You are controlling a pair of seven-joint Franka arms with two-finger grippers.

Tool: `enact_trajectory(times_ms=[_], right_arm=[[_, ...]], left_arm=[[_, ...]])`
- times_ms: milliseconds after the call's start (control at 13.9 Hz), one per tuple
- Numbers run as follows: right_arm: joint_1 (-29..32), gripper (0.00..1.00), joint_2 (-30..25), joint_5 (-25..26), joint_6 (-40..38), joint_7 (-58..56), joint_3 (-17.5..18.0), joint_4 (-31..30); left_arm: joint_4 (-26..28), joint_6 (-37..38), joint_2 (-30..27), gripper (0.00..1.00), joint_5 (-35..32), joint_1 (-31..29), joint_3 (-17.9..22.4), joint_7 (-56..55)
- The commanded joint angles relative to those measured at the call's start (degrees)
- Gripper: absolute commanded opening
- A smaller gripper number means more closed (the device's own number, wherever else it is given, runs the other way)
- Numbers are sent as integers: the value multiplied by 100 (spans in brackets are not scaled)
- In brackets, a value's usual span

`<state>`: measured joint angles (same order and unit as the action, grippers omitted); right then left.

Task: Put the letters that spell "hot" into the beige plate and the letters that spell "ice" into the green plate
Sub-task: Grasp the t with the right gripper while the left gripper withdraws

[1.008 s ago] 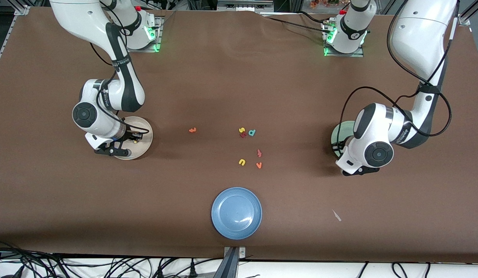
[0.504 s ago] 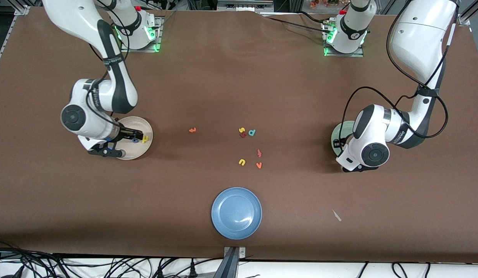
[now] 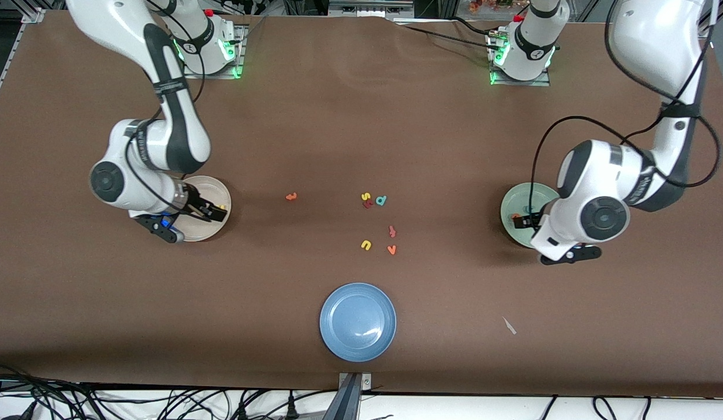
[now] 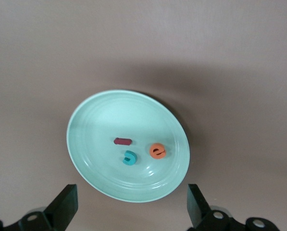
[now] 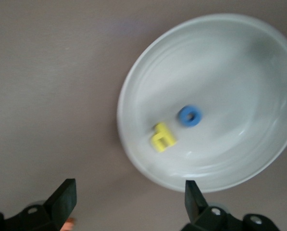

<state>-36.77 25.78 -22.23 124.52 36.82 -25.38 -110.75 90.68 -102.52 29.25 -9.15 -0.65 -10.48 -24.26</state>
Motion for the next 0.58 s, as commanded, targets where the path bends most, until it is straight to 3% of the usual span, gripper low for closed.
enact_trajectory(times_ms=[0, 288, 504], right_arm=[[-540, 100, -47, -80, 353, 1560, -11, -52], [-1094, 99, 67, -98, 634, 3197, -2, -70], [-1419, 99, 147, -107, 1072, 3945, 76, -280]], left_arm=[[-278, 66, -59, 100, 360, -50, -60, 88], [-331, 180, -253, 100, 361, -23, -595, 71], [-884, 163, -209, 100, 370, -31, -710, 80]])
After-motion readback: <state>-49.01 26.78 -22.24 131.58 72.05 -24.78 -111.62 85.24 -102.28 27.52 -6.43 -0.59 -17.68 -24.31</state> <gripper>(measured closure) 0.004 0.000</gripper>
